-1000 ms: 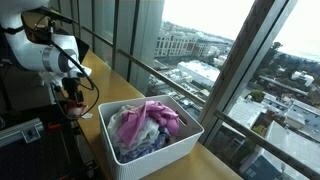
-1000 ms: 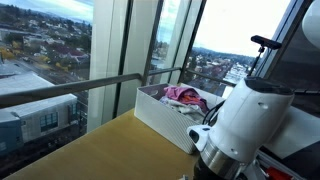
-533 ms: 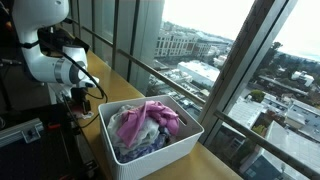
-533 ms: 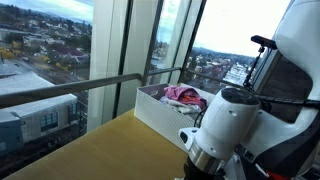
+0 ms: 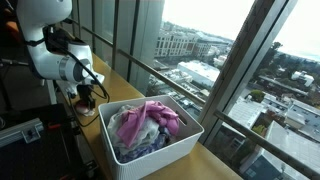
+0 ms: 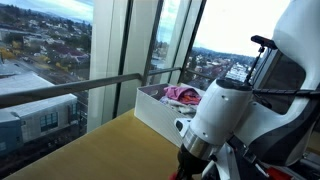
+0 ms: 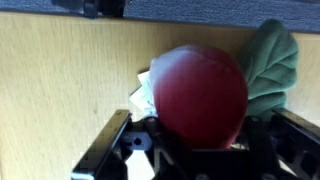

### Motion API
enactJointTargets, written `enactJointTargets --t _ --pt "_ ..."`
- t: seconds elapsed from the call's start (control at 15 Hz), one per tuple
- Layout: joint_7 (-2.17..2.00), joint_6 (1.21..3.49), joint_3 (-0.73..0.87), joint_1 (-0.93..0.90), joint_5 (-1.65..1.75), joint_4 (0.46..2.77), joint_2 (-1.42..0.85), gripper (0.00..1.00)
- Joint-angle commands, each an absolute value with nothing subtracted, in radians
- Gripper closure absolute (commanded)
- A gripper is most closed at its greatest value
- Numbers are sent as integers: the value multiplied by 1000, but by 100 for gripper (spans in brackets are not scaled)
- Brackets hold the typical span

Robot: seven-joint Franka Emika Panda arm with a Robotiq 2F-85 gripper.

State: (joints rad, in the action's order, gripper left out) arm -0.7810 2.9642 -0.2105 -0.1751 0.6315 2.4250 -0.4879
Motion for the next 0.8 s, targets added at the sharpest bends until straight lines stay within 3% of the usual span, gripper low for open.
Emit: enactJointTargets --t 0.0,0.33,0.73 --pt "-552 2940 -262 -123 375 2472 -365 98" --pt "-251 2875 -236 -92 80 2415 -196 97" --pt "-60 2738 -104 -23 23 2247 -99 100"
